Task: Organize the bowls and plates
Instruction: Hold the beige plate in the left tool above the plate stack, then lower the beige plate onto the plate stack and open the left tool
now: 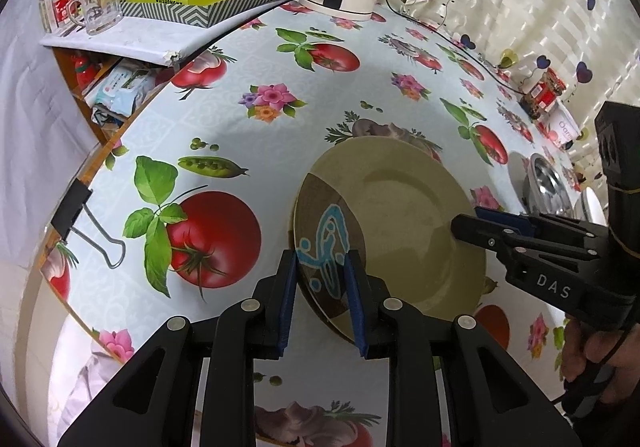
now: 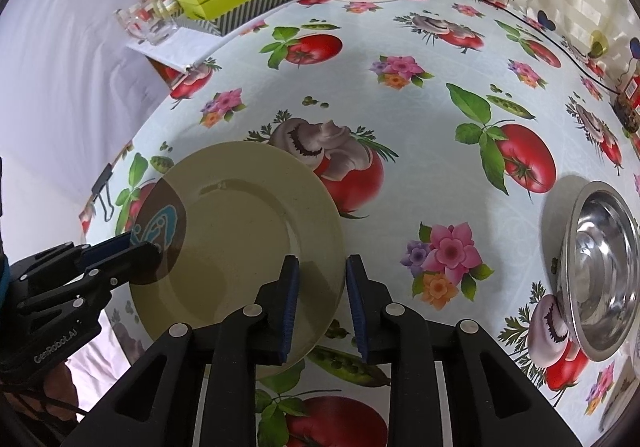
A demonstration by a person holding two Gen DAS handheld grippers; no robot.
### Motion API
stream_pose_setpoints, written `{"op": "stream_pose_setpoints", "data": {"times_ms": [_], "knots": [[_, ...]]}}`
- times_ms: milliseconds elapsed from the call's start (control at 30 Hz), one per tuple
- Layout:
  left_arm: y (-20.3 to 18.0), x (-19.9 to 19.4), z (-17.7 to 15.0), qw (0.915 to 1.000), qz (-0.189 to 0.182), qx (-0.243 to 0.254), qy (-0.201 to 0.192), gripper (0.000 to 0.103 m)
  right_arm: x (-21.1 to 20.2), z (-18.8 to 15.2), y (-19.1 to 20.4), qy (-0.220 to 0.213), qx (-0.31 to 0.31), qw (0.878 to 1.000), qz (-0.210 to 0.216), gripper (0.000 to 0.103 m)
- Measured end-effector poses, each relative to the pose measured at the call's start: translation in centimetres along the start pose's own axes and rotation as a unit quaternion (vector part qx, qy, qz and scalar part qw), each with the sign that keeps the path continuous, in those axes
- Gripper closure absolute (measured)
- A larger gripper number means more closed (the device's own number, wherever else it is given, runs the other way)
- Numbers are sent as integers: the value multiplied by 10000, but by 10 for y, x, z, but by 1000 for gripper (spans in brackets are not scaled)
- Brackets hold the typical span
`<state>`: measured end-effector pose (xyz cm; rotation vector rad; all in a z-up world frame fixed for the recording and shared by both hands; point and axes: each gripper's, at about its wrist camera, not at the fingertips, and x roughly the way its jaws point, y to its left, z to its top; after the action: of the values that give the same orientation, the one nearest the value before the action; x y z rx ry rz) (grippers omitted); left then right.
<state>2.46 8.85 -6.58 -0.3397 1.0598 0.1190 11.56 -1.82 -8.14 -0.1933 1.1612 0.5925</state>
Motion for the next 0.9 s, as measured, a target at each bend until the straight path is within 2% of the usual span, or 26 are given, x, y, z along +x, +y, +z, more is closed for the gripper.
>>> {"op": "stream_pose_setpoints", "data": {"times_ms": [333,567,667,900], "knots": [[0,0,-2,10000,56,46,-4,78,1,-1,2,-7,-16,10000,6,74],[3,-6,1,9997,78,-33,-222,78,-3,-6,-1,-44,10,10000,-12,73],[1,-3,1,9999,-4,-5,-142,78,-6,-8,-3,-71,38,10000,-12,73],[0,-6,1,9998,60,29,-175,77,-8,-10,-5,-95,48,9999,14,73]]}}
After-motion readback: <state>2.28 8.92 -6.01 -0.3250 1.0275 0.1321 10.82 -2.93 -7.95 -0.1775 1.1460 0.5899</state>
